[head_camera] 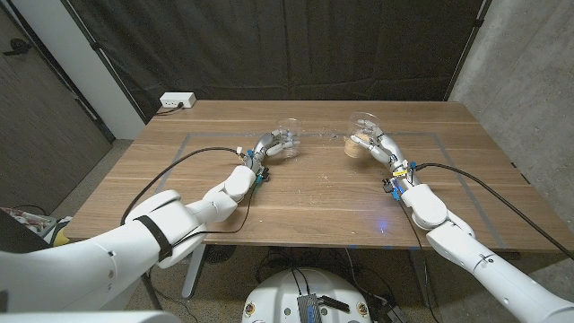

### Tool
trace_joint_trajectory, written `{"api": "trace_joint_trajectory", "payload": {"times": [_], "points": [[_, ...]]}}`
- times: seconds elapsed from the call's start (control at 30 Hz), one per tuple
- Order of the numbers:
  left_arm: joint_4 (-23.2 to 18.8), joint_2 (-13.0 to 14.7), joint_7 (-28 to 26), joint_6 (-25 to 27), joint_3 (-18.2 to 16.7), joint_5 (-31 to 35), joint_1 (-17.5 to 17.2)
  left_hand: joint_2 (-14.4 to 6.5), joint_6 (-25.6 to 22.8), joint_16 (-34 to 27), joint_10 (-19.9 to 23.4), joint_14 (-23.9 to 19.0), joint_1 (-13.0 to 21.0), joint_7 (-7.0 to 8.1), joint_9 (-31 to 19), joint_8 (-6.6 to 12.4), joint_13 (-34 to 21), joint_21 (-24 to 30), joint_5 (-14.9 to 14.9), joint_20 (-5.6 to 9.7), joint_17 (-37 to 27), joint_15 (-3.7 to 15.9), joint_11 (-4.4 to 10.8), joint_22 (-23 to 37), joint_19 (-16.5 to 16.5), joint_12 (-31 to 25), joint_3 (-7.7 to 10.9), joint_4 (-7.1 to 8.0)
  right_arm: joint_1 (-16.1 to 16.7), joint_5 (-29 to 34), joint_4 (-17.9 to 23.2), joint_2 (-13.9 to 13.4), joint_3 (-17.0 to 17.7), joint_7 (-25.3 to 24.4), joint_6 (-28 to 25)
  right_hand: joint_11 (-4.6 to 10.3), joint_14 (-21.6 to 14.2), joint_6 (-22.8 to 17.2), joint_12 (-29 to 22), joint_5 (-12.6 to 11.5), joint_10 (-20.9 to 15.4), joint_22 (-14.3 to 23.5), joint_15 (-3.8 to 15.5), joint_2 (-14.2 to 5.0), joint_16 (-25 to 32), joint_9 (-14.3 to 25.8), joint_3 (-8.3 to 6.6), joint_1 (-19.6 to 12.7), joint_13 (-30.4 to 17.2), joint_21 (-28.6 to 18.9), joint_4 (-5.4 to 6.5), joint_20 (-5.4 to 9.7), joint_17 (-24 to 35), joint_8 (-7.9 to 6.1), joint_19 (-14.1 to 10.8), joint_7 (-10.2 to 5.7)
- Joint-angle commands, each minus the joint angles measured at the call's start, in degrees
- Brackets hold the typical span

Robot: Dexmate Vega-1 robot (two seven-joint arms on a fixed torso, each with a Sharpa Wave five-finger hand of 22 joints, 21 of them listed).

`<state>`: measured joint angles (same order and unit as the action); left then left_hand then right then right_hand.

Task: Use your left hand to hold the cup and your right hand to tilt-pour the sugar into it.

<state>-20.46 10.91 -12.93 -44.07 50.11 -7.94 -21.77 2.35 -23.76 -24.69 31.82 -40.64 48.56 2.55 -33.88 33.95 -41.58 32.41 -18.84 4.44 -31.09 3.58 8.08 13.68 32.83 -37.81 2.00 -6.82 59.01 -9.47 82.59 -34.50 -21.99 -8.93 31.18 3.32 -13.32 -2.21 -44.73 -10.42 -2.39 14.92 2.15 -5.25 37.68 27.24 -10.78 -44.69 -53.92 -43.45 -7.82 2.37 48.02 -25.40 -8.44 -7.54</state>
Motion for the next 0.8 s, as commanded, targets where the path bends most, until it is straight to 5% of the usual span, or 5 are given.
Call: {"api": "trace_joint_trajectory", "payload": {"times": [0.03, 0.4, 0.63, 0.8], "points": [[-0.4, 2.6, -10.0, -9.4, 4.2, 6.2, -0.1, -0.6, 0.0, -0.1, 0.4, 0.3, 0.1, 0.16, -0.4, 0.61, -0.5, 0.2, 0.2, 4.86, -0.5, 7.01, 0.24, 0.2, 1.3, -0.5, 0.15, 0.06, -1.9, 0.3, -3.1, 1.3, -1.2, 0.9, 1.3, 0.71, -0.6, -0.2, -0.4, -0.2, -0.3, 0.1, 9.41, -0.35, -0.1, 0.1, -0.26, -0.2, -0.2, -0.5, -0.02, 2.77, 0.0, -0.02, 0.2, -0.5], [-0.8, 4.5, -15.0, -18.4, 4.7, 7.8, -1.3, -0.9, 0.2, 0.0, -0.1, 0.3, 0.0, -0.11, -0.9, 0.96, -1.2, 0.6, 0.6, 4.82, -1.2, 6.77, 0.04, 0.6, 1.1, -0.8, -0.18, 0.33, -4.4, 0.3, -4.9, 2.3, -2.7, 2.7, 1.1, 0.6, -1.1, -0.4, -0.5, -0.2, -0.7, 0.1, 9.49, -0.46, -0.4, 0.1, -0.41, -0.2, -0.4, -0.8, -0.02, 2.84, -0.2, 0.09, -0.1, -0.36], [-1.7, 4.9, -0.8, -20.5, -0.5, -1.1, -3.4, -1.6, 1.7, 0.4, -1.5, 1.4, 0.5, -0.37, -1.2, 0.7, -1.8, 0.6, 1.0, 4.61, -1.9, 6.4, -0.1, 0.6, 0.6, -0.8, -0.15, 0.48, -6.0, -0.3, -7.1, 2.9, -3.5, 4.3, 1.9, 0.68, -1.2, -0.6, -0.5, -0.2, -0.9, 0.1, 9.64, -0.53, -0.6, 0.2, -0.48, -0.1, -0.4, -1.0, 0.05, 2.9, -0.4, 0.13, -0.1, -0.44], [-4.2, 6.2, -0.4, -20.6, -2.5, -0.5, -4.9, -2.1, 2.2, 0.8, -1.9, 2.0, 0.7, -0.86, -1.4, 0.66, -2.2, 0.5, 1.3, 4.04, -2.2, 5.91, -0.5, 0.5, 0.1, -0.9, -0.09, 0.58, -7.4, -0.3, -9.9, 3.5, -4.0, 5.1, 3.7, 0.83, -2.1, -0.8, -0.4, -0.2, -1.7, 0.1, 9.89, -0.46, -0.7, 0.2, -0.5, 0.0, 0.0, -1.3, 0.08, 2.95, -0.7, 0.16, -0.4, -0.29]]}}
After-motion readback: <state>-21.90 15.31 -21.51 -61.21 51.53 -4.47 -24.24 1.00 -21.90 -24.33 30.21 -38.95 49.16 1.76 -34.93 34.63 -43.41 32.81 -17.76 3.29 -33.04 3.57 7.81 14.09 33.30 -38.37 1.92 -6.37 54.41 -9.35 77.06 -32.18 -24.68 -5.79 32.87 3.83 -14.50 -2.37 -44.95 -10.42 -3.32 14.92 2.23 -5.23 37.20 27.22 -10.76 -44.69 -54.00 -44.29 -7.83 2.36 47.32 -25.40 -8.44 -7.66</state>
